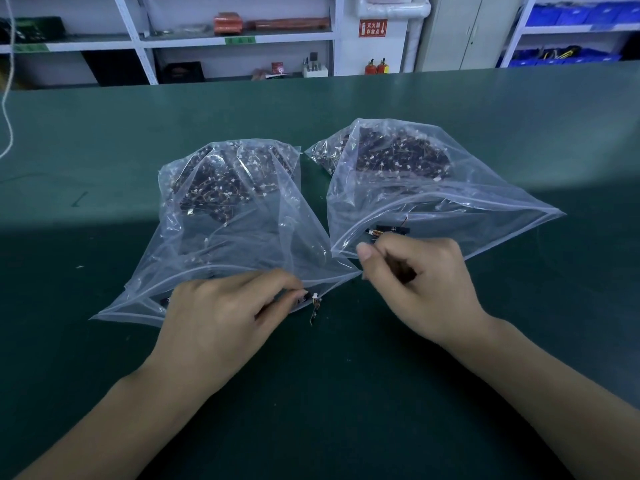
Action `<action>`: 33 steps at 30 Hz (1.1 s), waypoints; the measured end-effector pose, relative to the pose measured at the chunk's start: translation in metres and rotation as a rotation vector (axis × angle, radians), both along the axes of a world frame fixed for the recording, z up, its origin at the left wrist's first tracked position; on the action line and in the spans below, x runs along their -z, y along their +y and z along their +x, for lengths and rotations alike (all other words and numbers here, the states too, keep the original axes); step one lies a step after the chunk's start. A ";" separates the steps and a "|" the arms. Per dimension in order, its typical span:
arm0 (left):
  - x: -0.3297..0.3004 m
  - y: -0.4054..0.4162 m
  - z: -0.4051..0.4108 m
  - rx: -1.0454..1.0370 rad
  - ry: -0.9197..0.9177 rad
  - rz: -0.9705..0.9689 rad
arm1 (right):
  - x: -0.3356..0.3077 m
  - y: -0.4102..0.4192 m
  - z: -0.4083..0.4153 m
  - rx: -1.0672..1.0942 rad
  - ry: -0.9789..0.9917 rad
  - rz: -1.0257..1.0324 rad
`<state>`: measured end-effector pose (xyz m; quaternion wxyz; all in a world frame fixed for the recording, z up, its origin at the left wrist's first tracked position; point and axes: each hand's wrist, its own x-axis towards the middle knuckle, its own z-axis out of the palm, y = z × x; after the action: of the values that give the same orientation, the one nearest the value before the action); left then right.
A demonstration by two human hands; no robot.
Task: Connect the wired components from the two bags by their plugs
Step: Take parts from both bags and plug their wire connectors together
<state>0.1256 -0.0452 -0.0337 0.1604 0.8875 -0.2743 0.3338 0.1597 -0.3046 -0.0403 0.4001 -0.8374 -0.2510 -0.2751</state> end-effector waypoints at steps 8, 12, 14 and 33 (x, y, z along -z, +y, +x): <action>-0.005 -0.004 -0.005 0.059 0.082 0.010 | 0.004 0.005 -0.003 -0.098 0.016 -0.112; -0.002 -0.009 -0.006 0.021 0.091 0.020 | 0.004 0.004 -0.002 -0.095 0.058 -0.115; -0.001 -0.012 -0.006 0.005 0.083 0.021 | 0.004 0.005 -0.003 -0.105 0.066 -0.121; 0.003 -0.017 -0.009 0.259 0.164 -0.467 | 0.006 0.003 -0.002 -0.237 0.039 -0.077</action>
<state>0.1164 -0.0623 -0.0366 0.4238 0.8080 -0.2873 0.2916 0.1579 -0.3019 -0.0459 0.4020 -0.8218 -0.3510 -0.1997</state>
